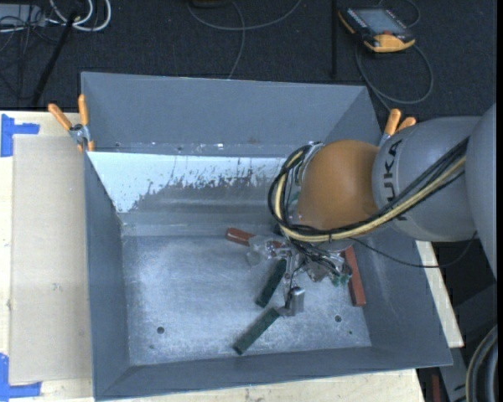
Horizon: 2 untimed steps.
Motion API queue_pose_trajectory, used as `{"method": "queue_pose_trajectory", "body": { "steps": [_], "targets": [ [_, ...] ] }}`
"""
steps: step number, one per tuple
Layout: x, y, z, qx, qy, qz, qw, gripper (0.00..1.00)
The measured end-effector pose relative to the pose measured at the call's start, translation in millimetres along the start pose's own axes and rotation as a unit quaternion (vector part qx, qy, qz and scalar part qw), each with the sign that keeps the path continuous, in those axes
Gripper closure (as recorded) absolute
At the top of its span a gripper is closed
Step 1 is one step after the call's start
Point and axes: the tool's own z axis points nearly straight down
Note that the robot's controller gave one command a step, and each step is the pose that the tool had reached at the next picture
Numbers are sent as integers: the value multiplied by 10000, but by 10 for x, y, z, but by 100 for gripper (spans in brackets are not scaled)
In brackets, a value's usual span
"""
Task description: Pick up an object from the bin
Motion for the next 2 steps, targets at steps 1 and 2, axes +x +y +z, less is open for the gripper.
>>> {"method": "queue_pose_trajectory", "body": {
  "steps": [1, 2],
  "targets": [
    [220, -520, 137, 16, -18, -3697, 9291, 0],
    [218, -519, 133, 12, -21, -3678, 9299, 100]
  ]
}}
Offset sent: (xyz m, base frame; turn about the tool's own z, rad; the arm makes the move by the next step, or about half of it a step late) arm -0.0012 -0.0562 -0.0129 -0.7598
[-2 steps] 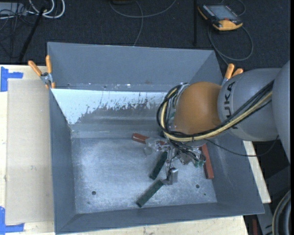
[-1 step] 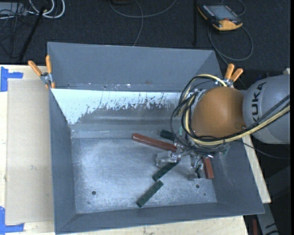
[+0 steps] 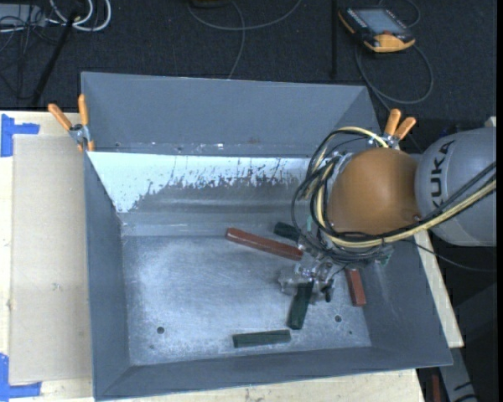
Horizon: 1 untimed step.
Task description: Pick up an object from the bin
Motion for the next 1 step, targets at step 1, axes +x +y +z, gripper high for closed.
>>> {"method": "queue_pose_trajectory", "body": {
  "steps": [1],
  "targets": [
    [73, -89, -1314, 45, -12, -118, 9999, 100]
  ]
}}
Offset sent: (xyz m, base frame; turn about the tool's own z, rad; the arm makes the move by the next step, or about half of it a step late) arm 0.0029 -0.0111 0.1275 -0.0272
